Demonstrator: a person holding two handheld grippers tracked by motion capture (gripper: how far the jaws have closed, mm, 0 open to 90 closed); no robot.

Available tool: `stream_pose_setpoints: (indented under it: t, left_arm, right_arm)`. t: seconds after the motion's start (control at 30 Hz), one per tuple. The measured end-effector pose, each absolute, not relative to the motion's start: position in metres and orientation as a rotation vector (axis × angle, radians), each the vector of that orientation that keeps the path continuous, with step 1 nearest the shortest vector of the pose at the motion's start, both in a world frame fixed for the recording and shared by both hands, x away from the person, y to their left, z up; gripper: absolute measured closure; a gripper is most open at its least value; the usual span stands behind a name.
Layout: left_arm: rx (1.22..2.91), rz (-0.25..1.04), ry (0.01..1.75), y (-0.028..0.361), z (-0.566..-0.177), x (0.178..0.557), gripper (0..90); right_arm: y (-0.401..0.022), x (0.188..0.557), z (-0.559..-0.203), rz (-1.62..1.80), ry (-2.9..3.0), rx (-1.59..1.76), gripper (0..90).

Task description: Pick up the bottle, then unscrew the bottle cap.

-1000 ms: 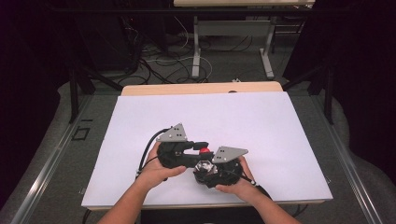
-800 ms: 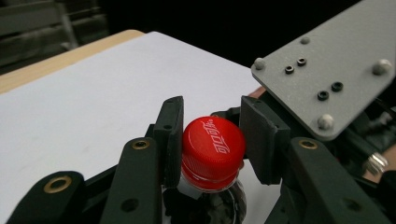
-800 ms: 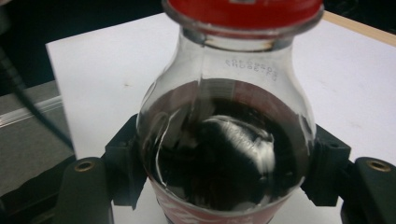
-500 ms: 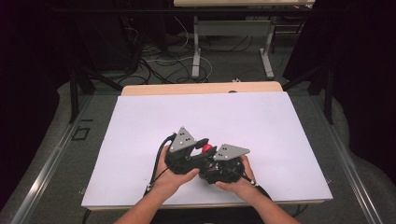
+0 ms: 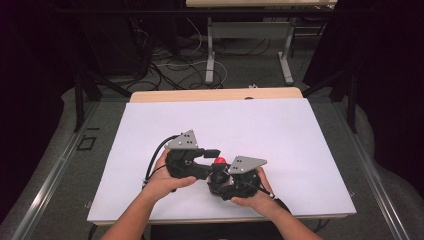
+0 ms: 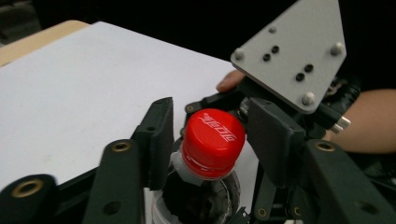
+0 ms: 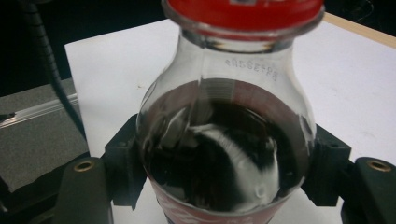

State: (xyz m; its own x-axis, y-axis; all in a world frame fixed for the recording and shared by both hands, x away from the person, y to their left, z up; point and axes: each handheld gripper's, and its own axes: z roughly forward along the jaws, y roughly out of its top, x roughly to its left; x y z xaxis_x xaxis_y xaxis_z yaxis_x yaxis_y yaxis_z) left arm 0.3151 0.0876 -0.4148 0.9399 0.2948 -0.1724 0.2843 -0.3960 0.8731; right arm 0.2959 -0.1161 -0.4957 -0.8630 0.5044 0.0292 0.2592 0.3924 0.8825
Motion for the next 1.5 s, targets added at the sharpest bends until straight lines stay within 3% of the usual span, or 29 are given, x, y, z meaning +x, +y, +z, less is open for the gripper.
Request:
stream_pose_setpoints:
  t: [0.1, 0.33, 0.7, 0.77, 0.87, 0.97, 1.2, 1.5]
  left_arm:
    - [2.029, 0.037, 0.409, 0.084, -0.418, 0.314, 59.8]
    - [2.003, 0.157, 0.465, 0.078, -0.420, 0.306, 61.4]
    - [1.886, 0.384, 0.792, 0.051, -0.426, 0.280, 61.3]
    - [1.882, 0.362, 0.792, 0.053, -0.425, 0.282, 60.6]
    - [1.898, 0.297, 0.740, 0.060, -0.422, 0.288, 48.6]
    - [1.932, 0.218, 0.676, 0.069, -0.417, 0.294, 44.7]
    - [2.004, 0.038, 0.452, 0.084, -0.412, 0.312, 44.4]
    - [1.993, -0.024, 0.376, 0.087, -0.420, 0.324, 49.2]
  right_arm:
    - [-0.114, 0.295, -0.496, 1.469, 2.419, 0.656, 29.6]
    - [-0.115, 0.296, -0.497, 1.449, 2.396, 0.717, 29.7]
    - [-0.118, 0.299, -0.499, 1.393, 2.346, 0.783, 29.7]
    - [-0.119, 0.300, -0.499, 1.397, 2.354, 0.786, 29.7]
    - [-0.121, 0.301, -0.498, 1.417, 2.363, 0.772, 29.7]
    - [-0.123, 0.302, -0.496, 1.435, 2.389, 0.754, 29.7]
    - [-0.120, 0.300, -0.497, 1.459, 2.423, 0.699, 29.7]
    - [-0.116, 0.296, -0.497, 1.482, 2.453, 0.634, 29.7]
